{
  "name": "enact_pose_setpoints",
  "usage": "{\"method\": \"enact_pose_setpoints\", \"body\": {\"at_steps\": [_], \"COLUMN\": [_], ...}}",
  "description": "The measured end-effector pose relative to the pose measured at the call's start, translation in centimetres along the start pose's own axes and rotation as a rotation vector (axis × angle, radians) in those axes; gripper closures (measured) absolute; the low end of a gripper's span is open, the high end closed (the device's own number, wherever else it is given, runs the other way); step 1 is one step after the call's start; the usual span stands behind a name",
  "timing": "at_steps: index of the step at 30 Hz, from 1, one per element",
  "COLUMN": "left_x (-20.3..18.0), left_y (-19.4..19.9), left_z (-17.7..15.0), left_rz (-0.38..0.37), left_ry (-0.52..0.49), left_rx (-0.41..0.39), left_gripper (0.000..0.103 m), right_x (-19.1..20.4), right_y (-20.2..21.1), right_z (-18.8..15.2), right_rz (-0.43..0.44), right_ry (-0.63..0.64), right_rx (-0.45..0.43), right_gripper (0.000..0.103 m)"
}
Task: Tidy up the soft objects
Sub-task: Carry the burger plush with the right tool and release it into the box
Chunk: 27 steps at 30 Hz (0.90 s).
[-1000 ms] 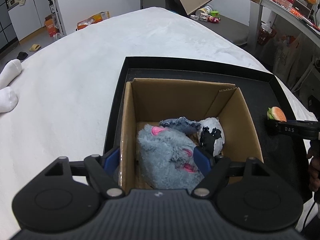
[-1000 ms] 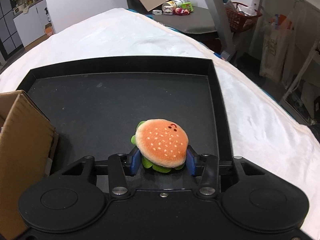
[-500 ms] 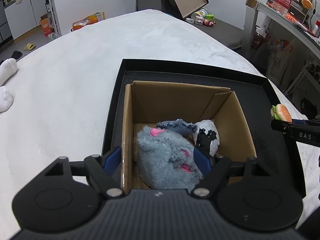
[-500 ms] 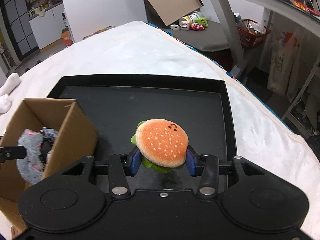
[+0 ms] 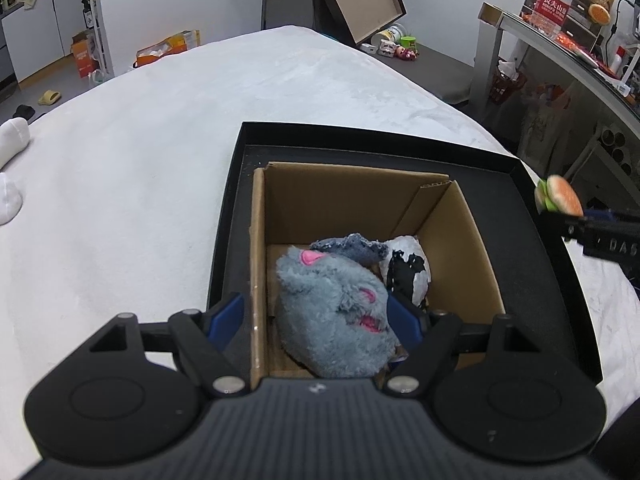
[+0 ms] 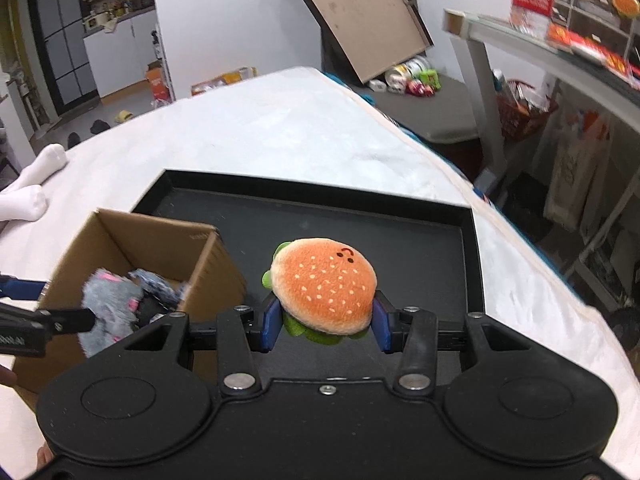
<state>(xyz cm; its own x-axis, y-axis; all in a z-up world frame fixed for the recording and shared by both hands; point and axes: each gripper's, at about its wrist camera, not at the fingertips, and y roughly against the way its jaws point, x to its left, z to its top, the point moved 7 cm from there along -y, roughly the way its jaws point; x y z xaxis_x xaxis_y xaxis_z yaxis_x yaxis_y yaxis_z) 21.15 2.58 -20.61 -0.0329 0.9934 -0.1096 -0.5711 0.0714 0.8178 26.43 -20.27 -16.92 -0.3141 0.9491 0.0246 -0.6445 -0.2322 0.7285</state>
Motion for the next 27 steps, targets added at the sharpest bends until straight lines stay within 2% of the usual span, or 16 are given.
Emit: {"method": "enact_pose_setpoints", "body": {"at_steps": [5,9,12,16,19,27], "left_x": [0.7,1.6,2.2,2.9,3.4,4.0], "left_y": [0.5,0.9,1.3,1.3,1.2,1.1], "left_z": [-0.5,-0.9,-1.3,-1.9,-2.4,-2.9], "left_rz": [-0.009,-0.019,-0.026,-0.048,-0.063,-0.079], "left_ry": [0.006,0.026,0.032,0.052,0.072,0.106], "left_rx": [-0.013,-0.025,-0.039,-0.032,-0.021,-0.025], "left_gripper": [0.027,0.032,0.042,0.067,0.081,0.089], "right_x": [1.8,3.7,4.9,6.3,7.5,10.3], "right_y": [0.8,1.4,1.6,1.8,2.0,2.1], "right_z": [0.9,1.3,1.4,1.3,1.1,0.6], "right_rz": [0.045,0.090,0.129,0.156,0.174,0.218], "right_ry": [0.028,0.050,0.057,0.077,0.096,0.119], "right_rx": [-0.029,-0.044,-0.045,-0.044,-0.042,-0.033], "right_gripper": [0.059,0.058,0.058,0.058,0.058,0.057]}}
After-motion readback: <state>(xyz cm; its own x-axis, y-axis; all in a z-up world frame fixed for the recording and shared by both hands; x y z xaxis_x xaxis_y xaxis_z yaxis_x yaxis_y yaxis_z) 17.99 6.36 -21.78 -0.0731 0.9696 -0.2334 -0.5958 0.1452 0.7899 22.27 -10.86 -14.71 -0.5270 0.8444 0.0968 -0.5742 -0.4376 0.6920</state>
